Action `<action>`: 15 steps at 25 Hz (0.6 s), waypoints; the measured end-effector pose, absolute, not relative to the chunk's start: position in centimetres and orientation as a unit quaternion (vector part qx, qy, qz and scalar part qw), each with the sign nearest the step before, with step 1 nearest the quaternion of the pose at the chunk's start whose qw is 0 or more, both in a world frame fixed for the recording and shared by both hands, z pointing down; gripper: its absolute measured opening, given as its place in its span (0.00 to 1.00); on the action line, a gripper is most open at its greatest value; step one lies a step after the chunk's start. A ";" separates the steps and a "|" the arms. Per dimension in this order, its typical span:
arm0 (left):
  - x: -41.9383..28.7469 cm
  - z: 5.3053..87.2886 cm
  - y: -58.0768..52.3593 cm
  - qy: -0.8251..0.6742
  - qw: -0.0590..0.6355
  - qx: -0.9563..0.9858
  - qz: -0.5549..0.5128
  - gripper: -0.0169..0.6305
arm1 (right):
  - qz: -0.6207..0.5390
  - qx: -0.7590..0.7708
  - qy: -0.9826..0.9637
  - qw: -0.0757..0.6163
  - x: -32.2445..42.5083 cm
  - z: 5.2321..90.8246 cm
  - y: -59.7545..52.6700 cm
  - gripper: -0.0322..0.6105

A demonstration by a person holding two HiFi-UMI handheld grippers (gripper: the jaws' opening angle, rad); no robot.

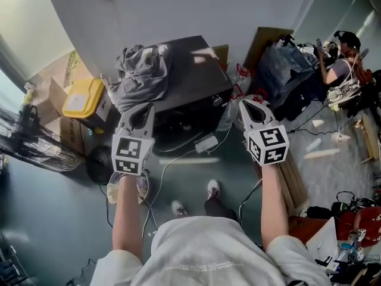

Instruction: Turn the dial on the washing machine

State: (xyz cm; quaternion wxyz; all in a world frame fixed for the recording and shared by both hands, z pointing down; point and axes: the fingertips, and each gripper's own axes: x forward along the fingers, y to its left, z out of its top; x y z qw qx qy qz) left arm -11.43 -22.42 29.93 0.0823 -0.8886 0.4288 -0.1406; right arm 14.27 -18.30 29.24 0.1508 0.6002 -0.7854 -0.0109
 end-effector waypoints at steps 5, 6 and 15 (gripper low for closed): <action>-12.2 25.8 -20.9 0.426 0.114 -0.891 -0.112 0.05 | -0.062 0.613 -0.774 0.150 13.0 25.1 -15.8 0.07; -12.2 25.1 -20.6 0.426 0.118 -0.891 -0.106 0.05 | -0.069 0.614 -0.772 0.150 12.9 24.5 -15.3 0.07; -11.5 21.3 -17.4 0.412 0.149 -0.896 -0.073 0.05 | -0.101 0.602 -0.779 0.141 10.2 21.4 -12.1 0.07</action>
